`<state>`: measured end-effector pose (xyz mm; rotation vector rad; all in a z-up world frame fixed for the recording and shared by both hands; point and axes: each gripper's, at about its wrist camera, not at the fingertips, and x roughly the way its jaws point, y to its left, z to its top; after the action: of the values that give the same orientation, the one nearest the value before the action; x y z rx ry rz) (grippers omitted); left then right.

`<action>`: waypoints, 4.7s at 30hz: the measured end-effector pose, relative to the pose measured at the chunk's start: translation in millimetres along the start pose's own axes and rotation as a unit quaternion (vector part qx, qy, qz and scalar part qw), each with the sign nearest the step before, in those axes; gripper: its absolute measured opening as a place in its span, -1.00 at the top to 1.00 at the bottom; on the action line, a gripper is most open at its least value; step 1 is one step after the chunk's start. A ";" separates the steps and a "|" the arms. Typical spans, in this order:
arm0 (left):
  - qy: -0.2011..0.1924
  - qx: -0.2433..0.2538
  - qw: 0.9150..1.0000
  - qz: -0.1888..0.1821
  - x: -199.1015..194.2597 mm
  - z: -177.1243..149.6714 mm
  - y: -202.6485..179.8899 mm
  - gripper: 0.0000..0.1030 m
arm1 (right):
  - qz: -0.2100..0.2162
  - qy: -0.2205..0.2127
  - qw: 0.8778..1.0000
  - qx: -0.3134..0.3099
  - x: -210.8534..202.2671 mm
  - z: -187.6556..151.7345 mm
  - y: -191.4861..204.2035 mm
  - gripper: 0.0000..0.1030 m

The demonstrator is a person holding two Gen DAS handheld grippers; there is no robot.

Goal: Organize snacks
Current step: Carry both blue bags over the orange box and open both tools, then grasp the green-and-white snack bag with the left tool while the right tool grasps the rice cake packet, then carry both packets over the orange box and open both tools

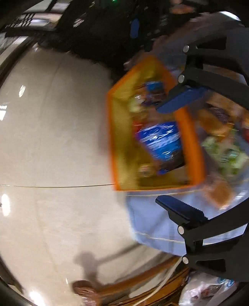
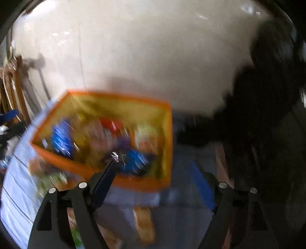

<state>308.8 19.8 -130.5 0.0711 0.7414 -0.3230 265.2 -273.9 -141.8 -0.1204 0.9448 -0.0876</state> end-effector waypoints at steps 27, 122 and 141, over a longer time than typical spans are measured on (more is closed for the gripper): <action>0.098 0.211 0.971 -0.063 28.3 -176.7 -111.1 -0.43 | -0.033 0.104 0.994 -0.013 70.3 -78.5 20.1 -0.57; -0.021 0.073 0.991 -0.108 -114.5 -148.0 -44.6 0.72 | 0.141 -0.021 0.984 0.105 -118.7 -112.0 32.6 0.31; -0.119 0.069 0.989 -0.054 -65.7 68.9 -51.8 0.72 | 0.116 -0.129 0.983 0.064 -137.9 93.1 17.9 0.31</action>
<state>292.1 -24.2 -32.8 0.1204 0.4864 -0.4782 260.8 -232.6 20.2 0.0969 0.6864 0.0810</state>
